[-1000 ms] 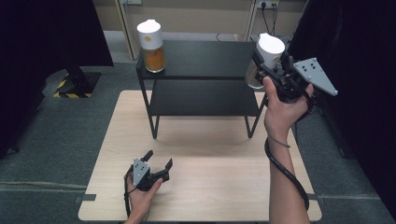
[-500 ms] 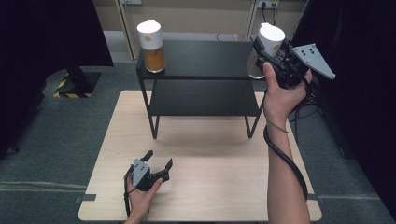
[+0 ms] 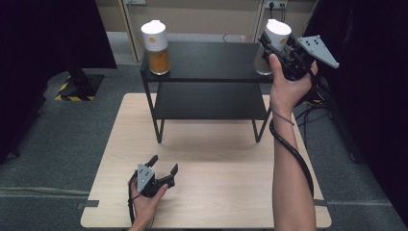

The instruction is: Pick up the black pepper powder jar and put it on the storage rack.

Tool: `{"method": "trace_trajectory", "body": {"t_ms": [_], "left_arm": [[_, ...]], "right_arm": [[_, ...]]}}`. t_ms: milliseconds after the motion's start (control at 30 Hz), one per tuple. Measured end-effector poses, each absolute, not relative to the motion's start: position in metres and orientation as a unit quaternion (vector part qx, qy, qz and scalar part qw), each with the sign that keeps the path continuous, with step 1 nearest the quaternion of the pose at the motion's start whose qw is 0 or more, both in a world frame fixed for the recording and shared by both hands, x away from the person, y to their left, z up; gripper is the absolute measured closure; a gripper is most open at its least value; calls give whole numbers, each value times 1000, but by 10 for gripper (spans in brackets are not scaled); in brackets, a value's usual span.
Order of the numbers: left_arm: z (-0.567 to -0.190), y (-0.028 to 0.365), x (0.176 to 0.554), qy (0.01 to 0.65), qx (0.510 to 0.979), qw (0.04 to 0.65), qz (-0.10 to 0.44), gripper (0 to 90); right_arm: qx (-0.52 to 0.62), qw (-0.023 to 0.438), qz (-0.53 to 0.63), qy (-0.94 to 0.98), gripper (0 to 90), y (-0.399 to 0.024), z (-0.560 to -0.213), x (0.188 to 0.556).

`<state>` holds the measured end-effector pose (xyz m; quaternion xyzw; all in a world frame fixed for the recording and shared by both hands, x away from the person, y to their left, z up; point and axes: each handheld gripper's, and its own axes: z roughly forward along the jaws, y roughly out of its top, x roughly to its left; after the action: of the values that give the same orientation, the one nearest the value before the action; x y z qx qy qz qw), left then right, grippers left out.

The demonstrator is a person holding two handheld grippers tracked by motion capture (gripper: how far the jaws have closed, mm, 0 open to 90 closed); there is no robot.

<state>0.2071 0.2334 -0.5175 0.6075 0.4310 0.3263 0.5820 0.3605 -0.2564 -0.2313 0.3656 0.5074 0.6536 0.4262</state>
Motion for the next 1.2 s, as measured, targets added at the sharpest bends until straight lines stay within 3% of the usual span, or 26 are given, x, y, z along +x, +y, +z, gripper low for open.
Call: {"method": "trace_trajectory", "body": {"t_ms": [1200], "left_arm": [[-518, 234, 208, 429, 609, 582, 326, 134]], "right_arm": [[385, 434, 634, 512, 308, -253, -236, 381]]}}
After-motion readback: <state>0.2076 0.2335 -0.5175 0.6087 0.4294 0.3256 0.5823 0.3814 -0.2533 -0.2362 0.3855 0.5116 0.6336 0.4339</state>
